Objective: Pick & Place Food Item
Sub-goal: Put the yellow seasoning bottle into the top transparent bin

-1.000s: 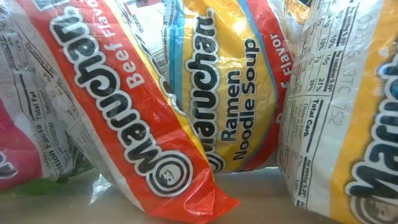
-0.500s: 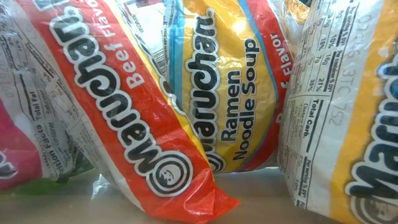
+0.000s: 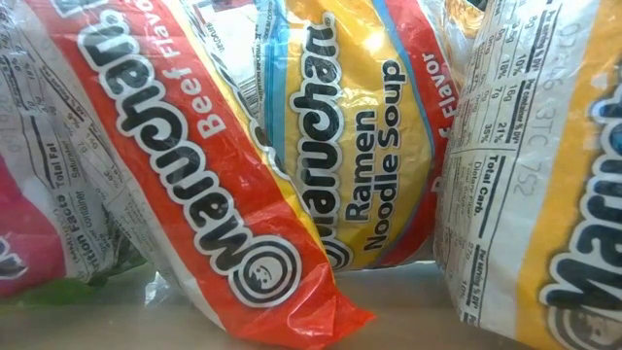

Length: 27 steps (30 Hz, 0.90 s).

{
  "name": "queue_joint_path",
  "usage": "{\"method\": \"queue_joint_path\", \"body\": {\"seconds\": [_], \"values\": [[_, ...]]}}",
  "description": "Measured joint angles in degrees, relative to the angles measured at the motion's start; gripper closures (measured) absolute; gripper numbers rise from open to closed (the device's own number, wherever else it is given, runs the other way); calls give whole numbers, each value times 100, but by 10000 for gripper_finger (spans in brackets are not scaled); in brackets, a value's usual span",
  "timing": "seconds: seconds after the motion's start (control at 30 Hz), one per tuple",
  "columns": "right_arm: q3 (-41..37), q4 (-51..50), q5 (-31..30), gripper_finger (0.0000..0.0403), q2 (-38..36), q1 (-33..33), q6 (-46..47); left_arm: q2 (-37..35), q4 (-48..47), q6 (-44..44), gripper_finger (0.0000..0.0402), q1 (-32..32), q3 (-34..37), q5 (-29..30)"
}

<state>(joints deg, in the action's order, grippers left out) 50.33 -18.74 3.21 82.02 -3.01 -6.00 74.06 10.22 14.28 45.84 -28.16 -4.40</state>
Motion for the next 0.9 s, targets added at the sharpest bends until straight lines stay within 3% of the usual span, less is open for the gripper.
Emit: {"method": "queue_joint_path", "body": {"seconds": [0.2, 0.57, 0.9], "values": [[0, 0, 1, 45, 0, 2, 0, -3, -18, -159, 159, 0, 0, 0], [0, 0, -1, 45, 2, 2, 0, -7, -28, -168, 160, -2, 0, 2], [0, 0, -1, 45, 2, 2, 0, -13, -17, -406, 121, -2, -7, 1]]}}
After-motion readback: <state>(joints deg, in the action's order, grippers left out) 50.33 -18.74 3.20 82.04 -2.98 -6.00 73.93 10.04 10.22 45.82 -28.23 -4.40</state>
